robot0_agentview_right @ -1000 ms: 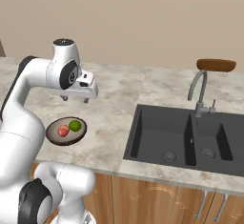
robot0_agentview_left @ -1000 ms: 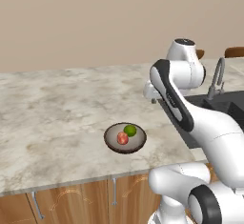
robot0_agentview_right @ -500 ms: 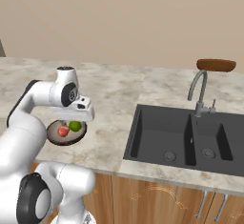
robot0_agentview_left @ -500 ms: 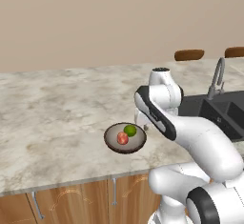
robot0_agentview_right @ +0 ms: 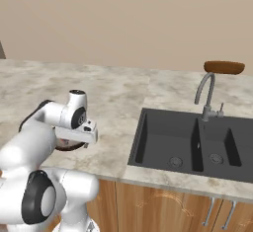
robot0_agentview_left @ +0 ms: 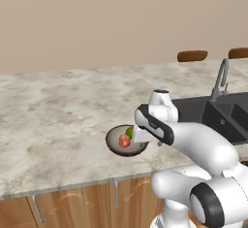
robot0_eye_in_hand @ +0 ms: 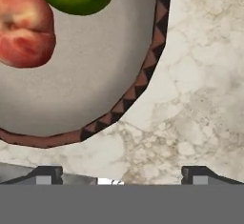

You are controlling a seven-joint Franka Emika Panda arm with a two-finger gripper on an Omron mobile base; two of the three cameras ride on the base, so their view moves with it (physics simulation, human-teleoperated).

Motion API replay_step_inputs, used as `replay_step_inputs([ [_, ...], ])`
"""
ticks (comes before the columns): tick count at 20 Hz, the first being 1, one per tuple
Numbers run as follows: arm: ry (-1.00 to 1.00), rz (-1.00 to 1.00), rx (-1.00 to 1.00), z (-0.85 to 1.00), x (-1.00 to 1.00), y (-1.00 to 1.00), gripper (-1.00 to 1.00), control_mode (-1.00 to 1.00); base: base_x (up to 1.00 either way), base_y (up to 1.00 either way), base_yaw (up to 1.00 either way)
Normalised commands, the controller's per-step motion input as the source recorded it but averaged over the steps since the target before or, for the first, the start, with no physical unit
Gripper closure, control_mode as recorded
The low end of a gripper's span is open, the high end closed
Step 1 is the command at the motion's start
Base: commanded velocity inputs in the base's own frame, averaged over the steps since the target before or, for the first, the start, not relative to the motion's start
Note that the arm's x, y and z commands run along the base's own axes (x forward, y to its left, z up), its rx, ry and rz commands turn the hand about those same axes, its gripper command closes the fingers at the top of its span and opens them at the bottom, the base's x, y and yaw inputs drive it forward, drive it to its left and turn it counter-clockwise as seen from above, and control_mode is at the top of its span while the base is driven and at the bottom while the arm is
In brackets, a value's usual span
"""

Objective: Dump the peach and lime from the bowl so the bowl can be washed. Place the bowl in the sink after clearing the leftovers.

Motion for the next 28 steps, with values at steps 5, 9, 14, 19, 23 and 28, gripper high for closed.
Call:
replay_step_inputs([
  [5, 0.0, -0.01, 0.0, -0.2, 0.48, 0.29, -1.0, -1.0, 0.0, 0.0, 0.0],
  [9, 0.0, -0.02, 0.08, -0.2, 0.36, 0.05, -1.0, -1.0, 0.0, 0.0, 0.0],
  [14, 0.0, -0.05, 0.15, -0.39, 0.18, 0.0, -1.0, -1.0, 0.0, 0.0, 0.0],
  [19, 0.0, 0.0, 0.03, -0.02, 0.02, 0.0, 1.0, -1.0, 0.0, 0.0, 0.0],
  [23, -0.05, -0.02, 0.03, 0.04, -0.07, 0.0, 1.0, -1.0, 0.0, 0.0, 0.0],
  [28, -0.17, -0.16, 0.1, 0.43, -0.33, -0.12, 1.0, -1.0, 0.0, 0.0, 0.0],
])
